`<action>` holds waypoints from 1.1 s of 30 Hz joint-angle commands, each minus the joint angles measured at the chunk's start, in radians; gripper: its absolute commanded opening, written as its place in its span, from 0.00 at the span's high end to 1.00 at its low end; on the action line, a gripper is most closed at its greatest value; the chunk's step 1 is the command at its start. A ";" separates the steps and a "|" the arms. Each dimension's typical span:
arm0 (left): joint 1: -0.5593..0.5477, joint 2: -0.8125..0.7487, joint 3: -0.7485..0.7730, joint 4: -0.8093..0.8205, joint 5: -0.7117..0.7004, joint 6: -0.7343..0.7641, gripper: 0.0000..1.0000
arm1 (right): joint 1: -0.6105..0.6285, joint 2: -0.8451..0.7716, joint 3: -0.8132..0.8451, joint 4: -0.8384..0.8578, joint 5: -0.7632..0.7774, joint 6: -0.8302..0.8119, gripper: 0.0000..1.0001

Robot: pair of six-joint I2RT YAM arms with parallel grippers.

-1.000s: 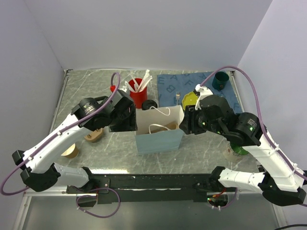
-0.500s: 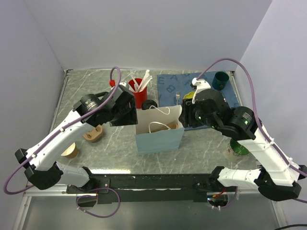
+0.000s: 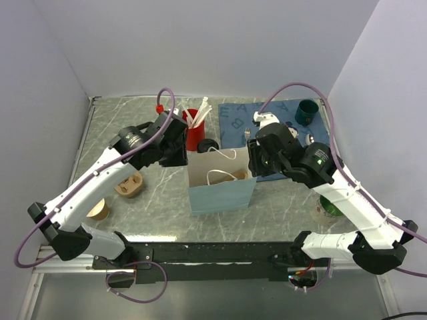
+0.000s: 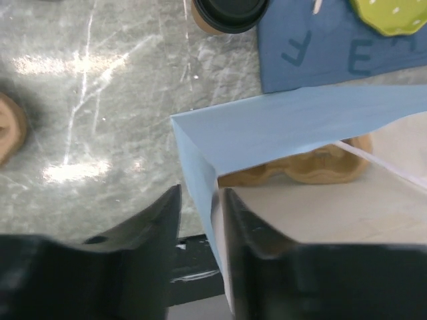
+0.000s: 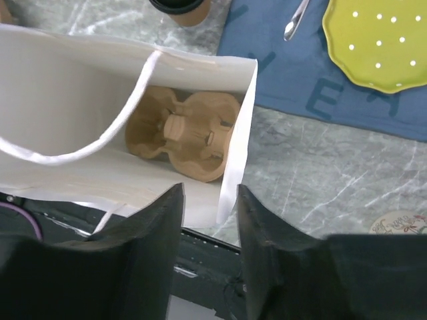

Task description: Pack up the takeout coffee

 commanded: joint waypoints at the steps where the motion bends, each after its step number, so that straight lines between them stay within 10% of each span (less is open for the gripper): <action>1: 0.004 0.021 0.031 0.017 -0.002 0.042 0.77 | -0.007 -0.007 -0.029 0.040 -0.001 -0.024 0.60; 7: 0.004 0.012 0.051 -0.075 0.001 0.022 0.99 | -0.008 -0.017 -0.026 0.057 -0.092 -0.018 0.73; 16: 0.044 -0.057 0.016 -0.207 -0.011 0.016 0.98 | -0.007 -0.043 0.120 0.036 -0.159 0.030 0.53; 29: 0.169 -0.154 -0.043 -0.210 -0.102 0.079 0.97 | -0.166 0.104 0.230 0.189 -0.136 -0.090 0.51; 33: 0.172 -0.153 -0.044 -0.208 -0.062 0.087 0.78 | -0.221 0.186 0.189 0.298 -0.185 -0.125 0.51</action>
